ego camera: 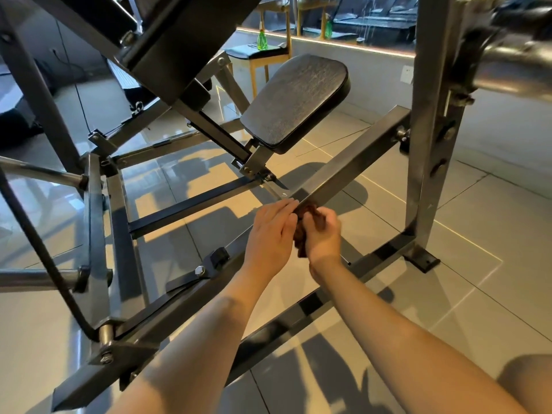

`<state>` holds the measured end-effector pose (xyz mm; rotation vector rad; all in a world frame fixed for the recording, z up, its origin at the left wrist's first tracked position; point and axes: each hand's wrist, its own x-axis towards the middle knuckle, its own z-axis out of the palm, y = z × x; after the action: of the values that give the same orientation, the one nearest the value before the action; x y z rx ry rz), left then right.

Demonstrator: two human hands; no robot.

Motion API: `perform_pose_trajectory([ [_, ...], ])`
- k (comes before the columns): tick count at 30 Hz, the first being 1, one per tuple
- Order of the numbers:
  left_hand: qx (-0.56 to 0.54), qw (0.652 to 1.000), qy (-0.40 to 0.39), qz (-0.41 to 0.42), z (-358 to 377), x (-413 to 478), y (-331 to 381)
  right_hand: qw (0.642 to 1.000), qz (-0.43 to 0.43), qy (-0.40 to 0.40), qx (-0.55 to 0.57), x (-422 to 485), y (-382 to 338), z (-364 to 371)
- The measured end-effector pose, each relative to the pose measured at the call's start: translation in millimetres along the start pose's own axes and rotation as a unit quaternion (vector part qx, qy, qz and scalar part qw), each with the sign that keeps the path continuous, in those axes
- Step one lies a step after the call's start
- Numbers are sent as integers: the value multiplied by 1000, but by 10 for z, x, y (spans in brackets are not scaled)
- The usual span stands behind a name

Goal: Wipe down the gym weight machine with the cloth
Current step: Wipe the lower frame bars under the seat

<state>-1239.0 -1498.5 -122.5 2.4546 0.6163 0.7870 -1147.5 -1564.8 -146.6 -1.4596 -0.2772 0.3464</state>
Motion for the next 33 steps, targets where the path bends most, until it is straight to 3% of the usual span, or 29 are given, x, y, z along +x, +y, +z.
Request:
perform_pose_trajectory([
  [4, 27, 1000, -8, 8, 0, -16, -41, 999, -31, -8, -15, 15, -59, -72],
  [8, 13, 1000, -1, 7, 22, -15, -96, 997, 17, 69, 39, 404, -458, -319],
  [10, 12, 1000, 6, 4, 39, -10, -97, 997, -1, 76, 21, 416, -489, -303],
  [16, 35, 999, 19, 8, 55, -33, -55, 996, -37, -64, -46, -77, -78, -68],
  [19, 46, 999, 8, 17, 11, -100, -41, 995, -31, -89, -25, 1, -154, -159],
  [24, 3, 998, 5, -56, -67, -350, -63, 999, 2, 47, 21, 401, -432, -318],
  [26, 1, 996, 27, -89, -47, -462, -23, 1000, -6, 20, 5, 307, -367, -234],
  [31, -21, 986, 72, -147, 94, -602, 108, 985, -15, -166, -46, -126, -65, -148],
  [33, -50, 980, 89, -170, 142, -623, 176, 979, 4, -199, -39, -195, -54, -168],
])
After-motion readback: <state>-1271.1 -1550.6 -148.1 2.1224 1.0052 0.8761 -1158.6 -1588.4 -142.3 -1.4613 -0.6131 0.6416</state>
